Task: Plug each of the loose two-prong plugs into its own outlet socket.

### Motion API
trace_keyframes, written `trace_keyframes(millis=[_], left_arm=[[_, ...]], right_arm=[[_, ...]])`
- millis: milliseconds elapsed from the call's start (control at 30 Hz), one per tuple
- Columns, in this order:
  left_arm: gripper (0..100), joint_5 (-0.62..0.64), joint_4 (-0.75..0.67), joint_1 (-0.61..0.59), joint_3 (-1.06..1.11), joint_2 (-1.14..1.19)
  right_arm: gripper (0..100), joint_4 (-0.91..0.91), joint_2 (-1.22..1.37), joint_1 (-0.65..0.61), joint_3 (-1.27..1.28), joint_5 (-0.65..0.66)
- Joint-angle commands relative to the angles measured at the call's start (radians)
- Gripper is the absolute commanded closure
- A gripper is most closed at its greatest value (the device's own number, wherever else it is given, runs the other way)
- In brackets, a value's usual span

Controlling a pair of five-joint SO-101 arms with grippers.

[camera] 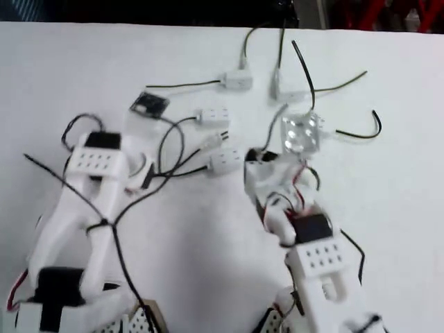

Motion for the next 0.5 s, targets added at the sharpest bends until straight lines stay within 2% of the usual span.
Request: trace_keyframes(millis=[0, 133, 300, 467], left_arm=[[96, 0.003, -0.161, -0.07, 0.173, -0.136], [96, 0.003, -0.242, -0.116, 0.269, -0.159], [96, 0.002, -0.334, -0.151, 0.35, -0.159], [96, -0.055, -0.345, -0.151, 0.373, -0.159]], right_arm=[[98.1, -0.021, 0.176, -0.054, -0.152, 0.012], [98.1, -0.021, 0.344, -0.093, -0.262, 0.005], [98.1, -0.028, 0.519, -0.074, -0.371, 0.009], [98.1, -0.03, 0.656, -0.047, -0.459, 0.011]])
